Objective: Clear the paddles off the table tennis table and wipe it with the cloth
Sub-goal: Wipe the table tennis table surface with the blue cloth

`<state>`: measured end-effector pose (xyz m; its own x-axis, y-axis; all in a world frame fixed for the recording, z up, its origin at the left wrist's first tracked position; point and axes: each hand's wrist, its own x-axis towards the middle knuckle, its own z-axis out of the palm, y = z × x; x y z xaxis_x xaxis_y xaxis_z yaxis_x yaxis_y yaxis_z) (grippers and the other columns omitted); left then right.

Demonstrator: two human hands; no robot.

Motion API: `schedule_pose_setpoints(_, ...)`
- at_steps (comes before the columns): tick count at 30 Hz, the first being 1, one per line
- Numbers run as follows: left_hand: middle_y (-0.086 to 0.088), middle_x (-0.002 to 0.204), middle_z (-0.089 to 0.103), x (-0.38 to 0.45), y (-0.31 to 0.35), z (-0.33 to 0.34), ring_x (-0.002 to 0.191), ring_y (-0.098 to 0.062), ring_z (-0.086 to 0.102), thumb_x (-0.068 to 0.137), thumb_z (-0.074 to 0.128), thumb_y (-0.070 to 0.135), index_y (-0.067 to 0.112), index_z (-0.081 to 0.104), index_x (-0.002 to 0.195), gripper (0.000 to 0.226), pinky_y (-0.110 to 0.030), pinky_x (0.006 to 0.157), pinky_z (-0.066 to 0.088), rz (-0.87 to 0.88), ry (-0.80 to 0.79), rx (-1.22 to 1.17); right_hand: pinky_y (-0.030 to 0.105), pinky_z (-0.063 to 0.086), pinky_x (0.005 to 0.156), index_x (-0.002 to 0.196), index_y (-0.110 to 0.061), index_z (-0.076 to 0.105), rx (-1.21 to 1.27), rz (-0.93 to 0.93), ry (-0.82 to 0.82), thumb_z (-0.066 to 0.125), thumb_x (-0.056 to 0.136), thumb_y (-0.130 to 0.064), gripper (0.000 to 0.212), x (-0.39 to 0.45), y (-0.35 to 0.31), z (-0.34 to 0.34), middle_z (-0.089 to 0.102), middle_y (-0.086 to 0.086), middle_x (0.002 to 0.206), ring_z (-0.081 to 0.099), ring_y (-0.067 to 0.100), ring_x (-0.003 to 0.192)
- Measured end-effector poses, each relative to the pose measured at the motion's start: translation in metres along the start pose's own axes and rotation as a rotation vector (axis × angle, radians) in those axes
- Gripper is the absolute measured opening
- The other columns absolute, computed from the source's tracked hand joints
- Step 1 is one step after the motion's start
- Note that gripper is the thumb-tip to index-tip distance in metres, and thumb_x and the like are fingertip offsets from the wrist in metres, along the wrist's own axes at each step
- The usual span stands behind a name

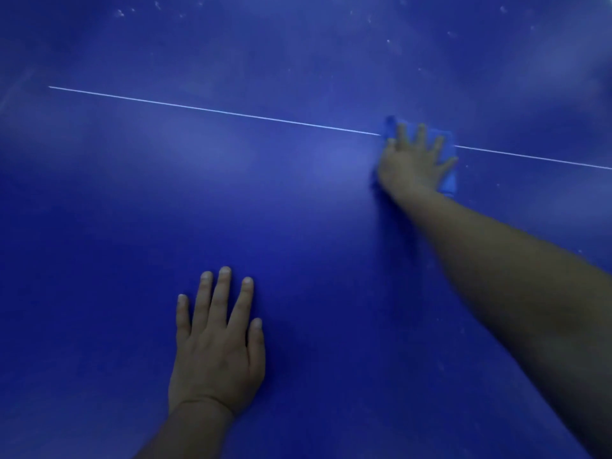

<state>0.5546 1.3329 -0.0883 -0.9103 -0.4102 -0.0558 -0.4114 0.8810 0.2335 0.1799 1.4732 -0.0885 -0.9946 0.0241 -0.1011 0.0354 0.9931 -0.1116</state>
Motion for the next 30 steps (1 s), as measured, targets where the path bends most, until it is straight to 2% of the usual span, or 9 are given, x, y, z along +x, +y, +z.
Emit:
schedule_pose_setpoints(4, -0.012, 0.16, 0.033, 0.0, -0.001, 0.001, 0.151, -0.031, 0.022, 0.096, 0.03, 0.041, 0.015, 0.045, 0.149, 0.061, -0.058, 0.119, 0.014, 0.002, -0.016, 0.006, 0.071, -0.002, 0.114, 0.159, -0.036, 0.014, 0.076, 0.24, -0.005, 0.016, 0.103, -0.049, 0.058, 0.004, 0.022, -0.008, 0.003, -0.001, 0.169, -0.005, 0.039, 0.153)
schedule_pose_setpoints(6, -0.012, 0.16, 0.033, 0.0, 0.0, 0.001, 0.151, -0.031, 0.022, 0.096, 0.029, 0.041, 0.015, 0.045, 0.149, 0.061, -0.058, 0.119, 0.014, 0.002, -0.015, 0.003, 0.071, -0.002, 0.115, 0.159, -0.036, 0.015, 0.046, 0.051, 0.014, 0.018, 0.103, -0.05, 0.058, -0.027, -0.013, 0.004, 0.006, 0.0, 0.169, -0.002, 0.039, 0.153)
schedule_pose_setpoints(9, -0.013, 0.16, 0.034, 0.001, -0.002, 0.002, 0.151, -0.031, 0.022, 0.095, 0.03, 0.041, 0.014, 0.046, 0.148, 0.062, -0.058, 0.119, 0.014, 0.007, 0.002, 0.009, 0.068, -0.001, 0.116, 0.158, -0.037, 0.019, -0.039, -0.513, -0.032, 0.017, 0.099, -0.054, 0.062, -0.092, -0.057, 0.026, 0.012, -0.002, 0.168, 0.003, 0.035, 0.154)
schedule_pose_setpoints(12, -0.015, 0.158, 0.036, 0.001, -0.003, 0.003, 0.15, -0.033, 0.025, 0.094, 0.031, 0.041, 0.013, 0.048, 0.147, 0.063, -0.06, 0.119, 0.015, 0.006, 0.021, 0.002, 0.065, 0.006, 0.118, 0.157, -0.039, 0.023, -0.122, -0.796, -0.091, 0.021, 0.1, -0.053, 0.059, -0.076, -0.023, 0.016, 0.017, -0.003, 0.167, 0.008, 0.032, 0.154)
schedule_pose_setpoints(17, -0.014, 0.16, 0.032, 0.001, -0.002, 0.002, 0.151, -0.032, 0.021, 0.096, 0.028, 0.043, 0.014, 0.043, 0.15, 0.063, -0.059, 0.12, 0.013, 0.001, -0.008, 0.0, 0.067, 0.001, 0.118, 0.159, -0.039, 0.011, -0.008, 0.071, -0.009, 0.019, 0.103, -0.05, 0.057, 0.028, 0.077, -0.022, 0.003, -0.004, 0.169, -0.002, 0.034, 0.154)
schedule_pose_setpoints(19, -0.013, 0.161, 0.032, 0.001, -0.002, 0.002, 0.151, -0.032, 0.021, 0.097, 0.027, 0.043, 0.014, 0.042, 0.15, 0.062, -0.06, 0.12, 0.014, -0.002, -0.021, -0.002, 0.068, -0.001, 0.116, 0.159, -0.038, 0.012, 0.067, 0.23, 0.017, 0.017, 0.102, -0.051, 0.059, 0.021, 0.074, -0.02, 0.002, -0.003, 0.169, -0.004, 0.035, 0.154)
schedule_pose_setpoints(21, -0.013, 0.16, 0.032, 0.001, -0.002, 0.001, 0.151, -0.031, 0.021, 0.096, 0.028, 0.043, 0.015, 0.043, 0.15, 0.062, -0.06, 0.119, 0.015, -0.005, -0.017, -0.009, 0.07, 0.0, 0.116, 0.159, -0.037, 0.015, 0.051, 0.078, 0.031, 0.02, 0.102, -0.051, 0.059, -0.01, 0.045, -0.006, 0.006, -0.001, 0.169, -0.001, 0.037, 0.154)
schedule_pose_setpoints(26, -0.012, 0.16, 0.034, 0.001, -0.001, 0.0, 0.151, -0.031, 0.022, 0.095, 0.029, 0.042, 0.014, 0.047, 0.148, 0.063, -0.06, 0.119, 0.016, -0.01, -0.009, -0.019, 0.065, 0.008, 0.117, 0.154, -0.038, 0.034, -0.065, -0.837, -0.036, 0.024, 0.097, -0.058, 0.061, -0.106, 0.002, 0.023, 0.029, -0.002, 0.164, 0.019, 0.034, 0.152)
schedule_pose_setpoints(30, -0.013, 0.16, 0.034, 0.0, -0.001, 0.001, 0.151, -0.031, 0.022, 0.095, 0.029, 0.042, 0.014, 0.046, 0.149, 0.062, -0.061, 0.119, 0.016, -0.004, -0.001, -0.013, 0.063, 0.003, 0.12, 0.158, -0.039, 0.02, -0.105, -0.464, -0.024, 0.026, 0.102, -0.055, 0.058, -0.032, 0.038, -0.006, 0.012, -0.005, 0.168, 0.004, 0.029, 0.155)
